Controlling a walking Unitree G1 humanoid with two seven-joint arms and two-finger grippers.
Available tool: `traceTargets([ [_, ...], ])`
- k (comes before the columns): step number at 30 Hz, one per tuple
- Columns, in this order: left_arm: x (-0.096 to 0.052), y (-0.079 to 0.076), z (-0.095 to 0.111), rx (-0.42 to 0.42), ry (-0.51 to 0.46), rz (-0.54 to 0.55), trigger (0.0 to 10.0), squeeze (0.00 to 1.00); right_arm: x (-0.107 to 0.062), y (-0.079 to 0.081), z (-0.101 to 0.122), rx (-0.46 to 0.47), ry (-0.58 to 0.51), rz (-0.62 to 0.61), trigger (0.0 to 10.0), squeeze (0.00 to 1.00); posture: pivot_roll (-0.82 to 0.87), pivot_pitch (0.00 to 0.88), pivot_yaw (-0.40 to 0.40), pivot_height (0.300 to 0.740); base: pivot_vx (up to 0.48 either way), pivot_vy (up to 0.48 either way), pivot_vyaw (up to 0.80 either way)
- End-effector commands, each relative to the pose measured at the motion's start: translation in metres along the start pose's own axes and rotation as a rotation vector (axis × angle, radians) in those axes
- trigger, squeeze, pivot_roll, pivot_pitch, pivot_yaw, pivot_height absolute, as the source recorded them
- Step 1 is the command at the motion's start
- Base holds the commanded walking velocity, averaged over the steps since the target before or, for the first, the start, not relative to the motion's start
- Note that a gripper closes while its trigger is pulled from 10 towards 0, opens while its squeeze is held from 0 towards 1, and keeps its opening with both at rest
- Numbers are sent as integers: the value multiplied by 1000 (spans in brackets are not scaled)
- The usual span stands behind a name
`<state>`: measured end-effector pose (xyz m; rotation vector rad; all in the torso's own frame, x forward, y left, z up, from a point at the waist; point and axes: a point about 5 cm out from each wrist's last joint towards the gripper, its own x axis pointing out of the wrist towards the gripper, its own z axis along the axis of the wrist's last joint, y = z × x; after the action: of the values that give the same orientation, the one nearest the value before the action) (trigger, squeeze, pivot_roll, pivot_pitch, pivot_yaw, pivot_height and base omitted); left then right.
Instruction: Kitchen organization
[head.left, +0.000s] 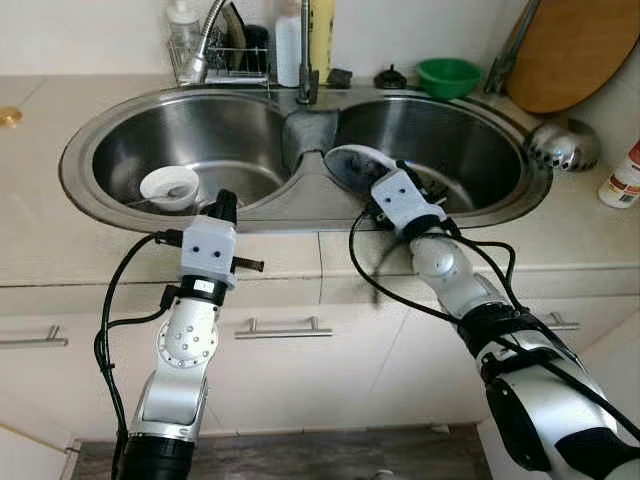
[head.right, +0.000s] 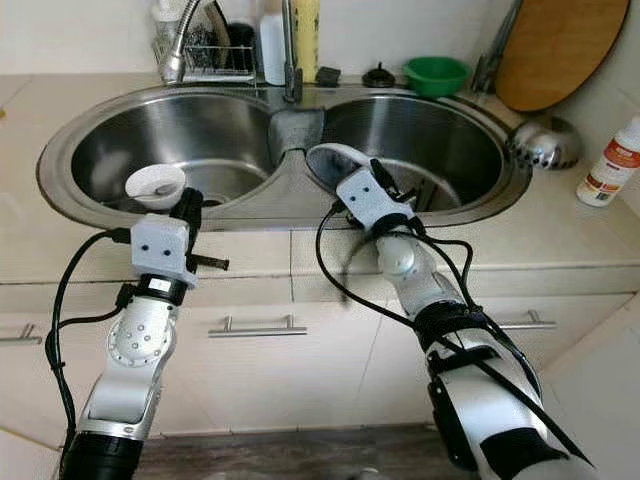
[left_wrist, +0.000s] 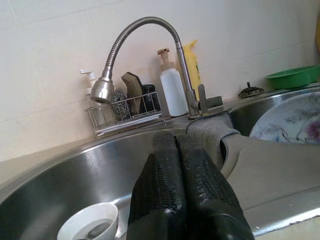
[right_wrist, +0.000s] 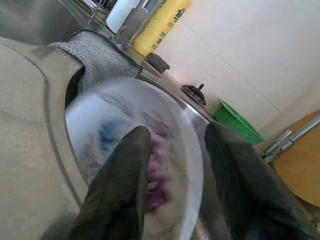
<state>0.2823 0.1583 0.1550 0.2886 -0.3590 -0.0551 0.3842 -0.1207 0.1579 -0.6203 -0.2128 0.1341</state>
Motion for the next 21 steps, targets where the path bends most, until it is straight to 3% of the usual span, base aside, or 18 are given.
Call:
traceTargets([
  [1, -1, -3, -1, 6, 11, -11, 10000, 0, -1, -5, -4, 52, 22, -20, 10000, 1000, -3, 0, -37, 740, 0, 0, 0],
  [5, -1, -3, -1, 8, 12, -10, 10000, 0, -1, -9, -6, 116, 37, -49, 10000, 1000, -3, 0, -38, 740, 0, 0, 0],
  [7, -1, -2, -1, 8, 13, -10, 10000, 0, 0, -15, -6, 264, 47, -99, 10000, 1000, -2, 0, -39, 740, 0, 0, 0],
  [10, -2, -2, -1, 8, 14, -8, 10000, 0, 0, -20, -3, 388, 29, -143, 10000, 1000, -1, 0, -39, 740, 0, 0, 0],
  [15, -2, -1, -1, 3, 12, 0, 10000, 0, -1, -28, 6, 523, -46, -180, 10000, 1000, -3, 0, -39, 740, 0, 0, 0],
  [16, -2, -1, 0, -7, 6, 1, 10000, 0, -3, -34, 13, 607, -101, -196, 10000, 1000, -6, 0, -40, 740, 0, 0, 0],
  [21, -1, -3, 1, -17, 2, -1, 10000, 0, -9, -39, 22, 697, -162, -203, 10000, 1000, -9, 0, -41, 740, 0, 0, 0],
])
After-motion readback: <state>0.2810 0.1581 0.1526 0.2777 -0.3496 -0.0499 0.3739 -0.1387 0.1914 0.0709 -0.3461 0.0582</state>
